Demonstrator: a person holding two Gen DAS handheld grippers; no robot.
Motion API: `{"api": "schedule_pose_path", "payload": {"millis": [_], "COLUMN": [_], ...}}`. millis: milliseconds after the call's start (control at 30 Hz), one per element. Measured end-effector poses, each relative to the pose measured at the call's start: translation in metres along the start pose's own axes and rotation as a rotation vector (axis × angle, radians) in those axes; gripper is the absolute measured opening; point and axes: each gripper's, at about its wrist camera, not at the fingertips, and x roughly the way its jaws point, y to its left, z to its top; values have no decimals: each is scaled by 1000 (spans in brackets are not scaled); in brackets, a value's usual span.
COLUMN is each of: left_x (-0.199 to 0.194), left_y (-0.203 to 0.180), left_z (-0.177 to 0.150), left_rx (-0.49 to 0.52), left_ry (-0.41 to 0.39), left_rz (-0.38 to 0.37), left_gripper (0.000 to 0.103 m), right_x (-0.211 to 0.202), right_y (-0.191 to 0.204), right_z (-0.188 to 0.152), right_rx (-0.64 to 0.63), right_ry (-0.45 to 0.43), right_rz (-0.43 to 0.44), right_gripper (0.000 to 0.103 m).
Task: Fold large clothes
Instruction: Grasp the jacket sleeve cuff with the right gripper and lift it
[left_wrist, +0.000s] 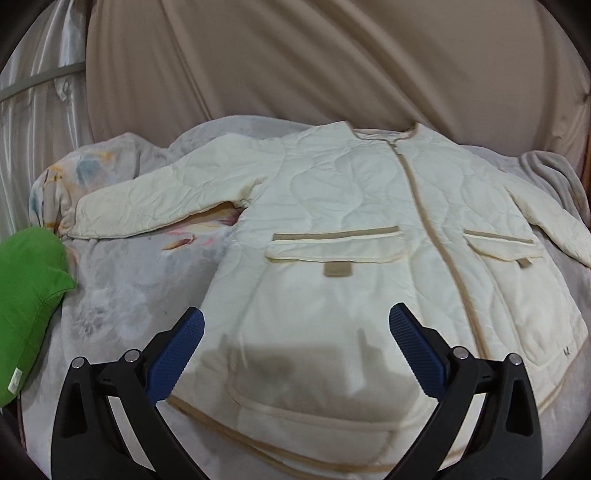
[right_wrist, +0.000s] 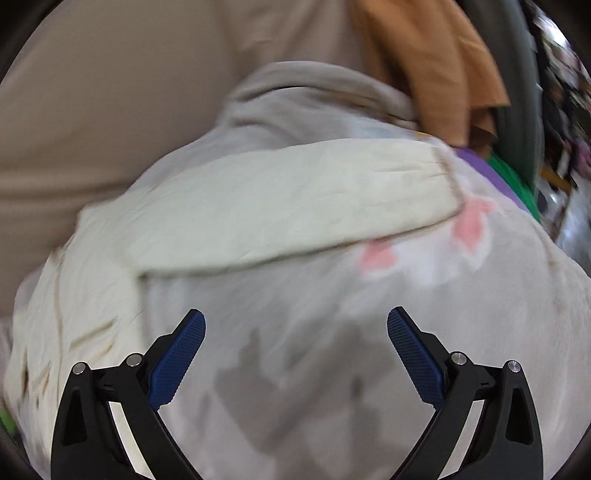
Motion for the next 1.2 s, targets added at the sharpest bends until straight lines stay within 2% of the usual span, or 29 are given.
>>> {"api": "schedule_pose_path", "payload": {"millis": [67,167,267,367,433,533,600,667,833,933,1033,1200], "left_x": [13,30,44,51,53,51,50,47,43,42,44,50], "left_y": [8,17,22,22,20,19,19,18,13,11,11,16], "left_z": [3,6,8,9,9,11,14,17,27,32,36,39], "left_rx": [-14,-33,-51,-41,-26,-10,-5,1,6,9,9,6], "left_ry": [16,46,71,71,70,57,45,30,1,-13,-16,-16], "left_rz": [-4,-3,-7,4,13,21,23,27,33,39,43,51], "left_gripper": [98,98,98,98,98,98,98,98,98,98,98,98], "right_x": [20,47,73,83,85,69,48,22,-31,-46,-48,-33], "right_y": [-20,-46,-54,-43,-32,-1,31,79,237,321,384,449], "right_z": [21,44,55,61,66,75,79,78,36,-7,-54,-112], "right_rx": [35,96,131,89,60,-2,-69,-163,-510,-684,-810,-929], "right_ry": [-8,3,49,39,28,-59,-131,-201,-312,-319,-290,-207], "right_rz": [-75,-124,-134,-188,-193,-179,-128,-39,150,261,358,445], "right_gripper": [96,94,75,53,13,9,9,8,8,8,8,9]}}
